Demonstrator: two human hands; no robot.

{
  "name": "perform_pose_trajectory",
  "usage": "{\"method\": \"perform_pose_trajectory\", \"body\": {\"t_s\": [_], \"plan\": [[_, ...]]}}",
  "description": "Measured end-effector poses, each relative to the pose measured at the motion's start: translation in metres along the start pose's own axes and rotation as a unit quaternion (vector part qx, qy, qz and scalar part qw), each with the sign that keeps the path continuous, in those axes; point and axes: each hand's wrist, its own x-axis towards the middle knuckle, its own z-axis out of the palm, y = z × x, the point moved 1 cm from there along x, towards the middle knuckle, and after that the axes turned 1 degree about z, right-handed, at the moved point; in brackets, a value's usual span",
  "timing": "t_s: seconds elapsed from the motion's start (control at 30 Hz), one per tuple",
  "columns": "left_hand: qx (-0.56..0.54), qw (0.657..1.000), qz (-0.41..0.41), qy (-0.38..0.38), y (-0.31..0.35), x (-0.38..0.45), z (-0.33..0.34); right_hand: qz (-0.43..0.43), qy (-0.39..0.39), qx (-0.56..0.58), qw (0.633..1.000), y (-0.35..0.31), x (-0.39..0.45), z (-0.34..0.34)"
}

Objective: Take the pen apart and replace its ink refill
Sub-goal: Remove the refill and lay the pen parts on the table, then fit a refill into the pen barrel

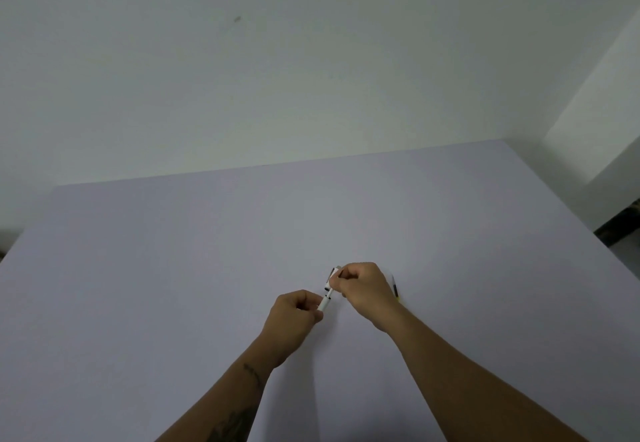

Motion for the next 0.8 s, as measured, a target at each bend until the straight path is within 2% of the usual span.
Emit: {"method": "perform_pose_trajectory", "body": {"t_s": [0.13, 0.23, 0.37, 0.7, 0.8], "plan": [[-0.004, 1.000, 0.004, 0.008, 0.001, 0.005, 0.002, 0.005, -0.051, -0.006, 0.999, 0.005, 0.007, 0.001], [-0.019, 1.000, -0.009, 0.020, -0.001, 0.010, 0.004, 0.035, -0.012, 0.009, 0.999, 0.015, 0.020, -0.009], [-0.035, 0.998, -0.040, 0.030, -0.007, 0.018, 0.007, 0.070, 0.046, -0.081, 0.993, 0.038, 0.037, -0.030], [-0.048, 0.993, -0.097, 0.045, -0.026, 0.033, 0.017, 0.065, 0.012, -0.221, 0.973, 0.049, 0.065, -0.009], [-0.048, 0.991, -0.111, 0.051, -0.030, 0.033, 0.019, 0.054, 0.032, -0.236, 0.970, 0.043, 0.072, 0.004]]}}
